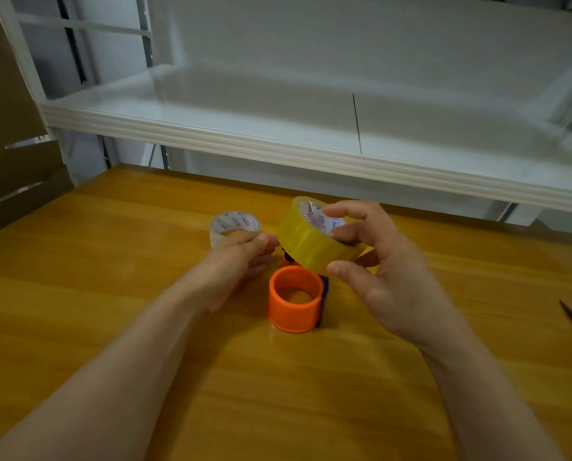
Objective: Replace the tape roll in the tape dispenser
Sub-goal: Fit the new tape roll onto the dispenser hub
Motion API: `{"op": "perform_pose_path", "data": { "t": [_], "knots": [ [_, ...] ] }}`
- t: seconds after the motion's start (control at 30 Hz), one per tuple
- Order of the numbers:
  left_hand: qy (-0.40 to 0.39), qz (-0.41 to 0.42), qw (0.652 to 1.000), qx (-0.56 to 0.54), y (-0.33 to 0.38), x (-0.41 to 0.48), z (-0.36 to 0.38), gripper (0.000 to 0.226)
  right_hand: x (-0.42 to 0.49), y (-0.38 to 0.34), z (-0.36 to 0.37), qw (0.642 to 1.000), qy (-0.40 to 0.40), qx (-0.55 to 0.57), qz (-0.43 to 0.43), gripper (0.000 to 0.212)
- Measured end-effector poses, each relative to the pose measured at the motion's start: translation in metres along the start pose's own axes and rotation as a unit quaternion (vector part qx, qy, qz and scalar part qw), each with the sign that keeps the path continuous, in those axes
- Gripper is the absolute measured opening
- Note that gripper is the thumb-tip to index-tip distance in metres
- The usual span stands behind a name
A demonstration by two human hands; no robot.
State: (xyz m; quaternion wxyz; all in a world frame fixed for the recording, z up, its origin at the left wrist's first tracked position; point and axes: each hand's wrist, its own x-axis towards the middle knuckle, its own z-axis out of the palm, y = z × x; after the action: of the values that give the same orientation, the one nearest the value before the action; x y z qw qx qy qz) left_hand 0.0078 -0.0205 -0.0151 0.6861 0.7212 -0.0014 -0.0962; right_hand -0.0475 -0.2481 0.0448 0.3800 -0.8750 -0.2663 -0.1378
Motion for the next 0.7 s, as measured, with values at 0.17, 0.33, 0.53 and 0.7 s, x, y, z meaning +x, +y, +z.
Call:
{"op": "perform_pose_path", "data": {
  "t": [0.17,0.33,0.53,0.7],
  "knots": [
    [0.023,0.073,0.997,0.027,0.008,-0.017,-0.002,0.033,0.000,0.000,0.002,1.000,0.014,-0.026,-0.004,0.067],
    [0.023,0.165,0.986,0.005,0.026,-0.040,0.011,0.045,0.004,-0.002,0.005,0.990,0.079,0.113,0.009,0.061],
    [-0.035,0.254,0.967,-0.004,0.039,-0.057,0.033,0.087,0.007,-0.011,0.017,0.920,0.136,0.364,0.049,0.044],
    [0.018,0.287,0.958,-0.015,0.042,-0.062,0.043,0.063,0.007,-0.013,0.028,0.902,0.107,0.414,0.054,0.037]
  ]
}}
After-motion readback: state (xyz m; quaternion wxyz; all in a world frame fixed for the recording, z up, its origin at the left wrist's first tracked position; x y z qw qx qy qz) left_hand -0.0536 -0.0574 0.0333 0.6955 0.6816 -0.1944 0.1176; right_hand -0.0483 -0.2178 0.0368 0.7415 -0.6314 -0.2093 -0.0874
